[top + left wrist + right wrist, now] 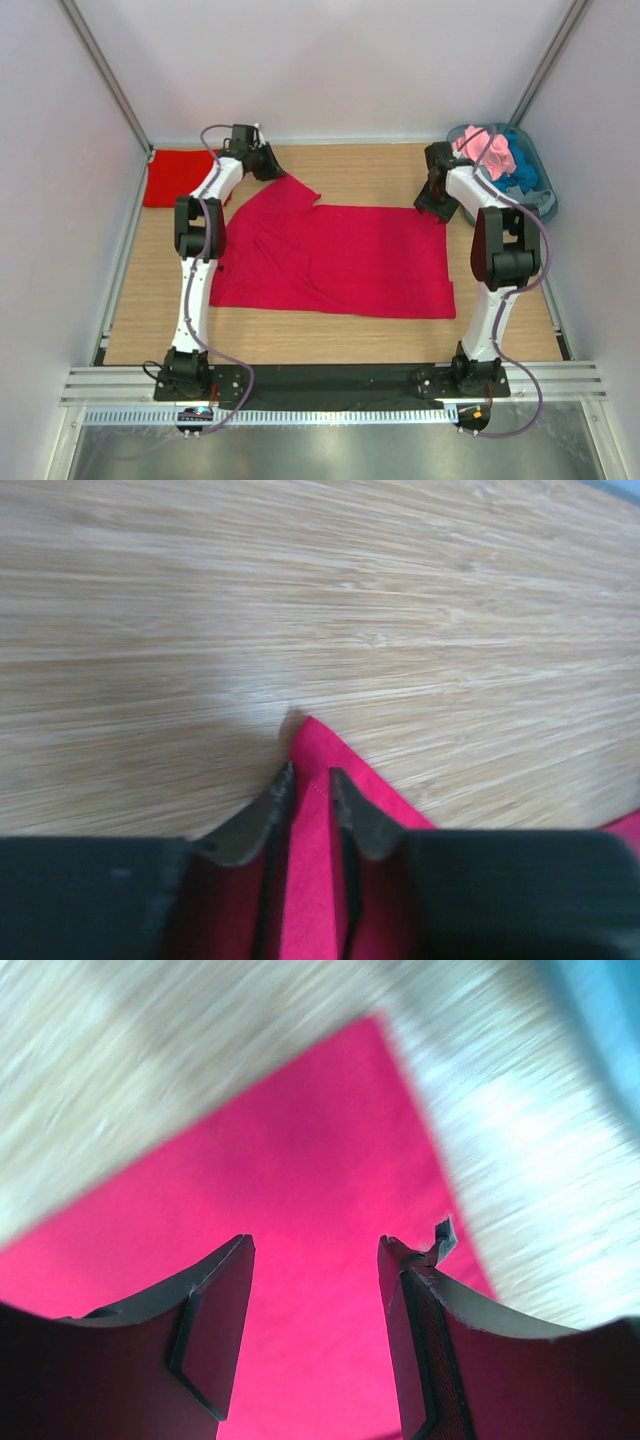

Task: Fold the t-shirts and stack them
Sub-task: Fold the tshirt

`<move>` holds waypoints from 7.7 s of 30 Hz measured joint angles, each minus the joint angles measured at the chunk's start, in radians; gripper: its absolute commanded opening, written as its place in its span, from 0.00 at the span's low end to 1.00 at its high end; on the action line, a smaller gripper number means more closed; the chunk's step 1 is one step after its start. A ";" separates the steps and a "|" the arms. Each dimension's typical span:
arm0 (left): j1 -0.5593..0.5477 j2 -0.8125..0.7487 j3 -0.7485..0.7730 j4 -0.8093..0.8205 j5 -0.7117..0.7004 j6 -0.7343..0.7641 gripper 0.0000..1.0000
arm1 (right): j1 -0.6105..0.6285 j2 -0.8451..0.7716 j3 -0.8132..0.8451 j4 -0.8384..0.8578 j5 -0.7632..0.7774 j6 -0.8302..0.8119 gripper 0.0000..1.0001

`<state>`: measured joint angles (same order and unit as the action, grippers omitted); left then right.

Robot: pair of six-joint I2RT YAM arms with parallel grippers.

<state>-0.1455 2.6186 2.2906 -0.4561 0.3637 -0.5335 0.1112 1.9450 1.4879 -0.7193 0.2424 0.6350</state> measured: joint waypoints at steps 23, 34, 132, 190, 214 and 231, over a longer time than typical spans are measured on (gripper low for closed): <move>-0.010 0.000 0.000 -0.011 -0.033 -0.006 0.00 | -0.022 0.241 0.255 -0.101 0.252 0.011 0.56; 0.018 -0.014 0.000 -0.034 -0.069 0.019 0.00 | -0.024 0.280 0.260 -0.059 0.287 -0.019 0.48; 0.043 -0.447 -0.351 -0.065 -0.130 0.075 0.00 | -0.037 -0.068 -0.153 0.328 0.201 -0.169 0.01; 0.050 -0.615 -0.640 -0.042 -0.109 0.151 0.00 | -0.025 0.336 0.337 -0.105 0.384 0.192 0.43; 0.050 -0.616 -0.608 -0.060 -0.189 0.122 0.00 | -0.028 0.232 0.179 0.037 0.357 0.086 0.01; 0.050 -0.795 -0.759 -0.128 -0.276 0.112 0.00 | -0.028 -0.278 -0.336 0.300 0.272 -0.127 0.01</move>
<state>-0.0956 1.8233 1.5314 -0.5838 0.0879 -0.4217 0.0834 1.6672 1.1519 -0.4194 0.5144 0.5076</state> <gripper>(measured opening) 0.005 0.029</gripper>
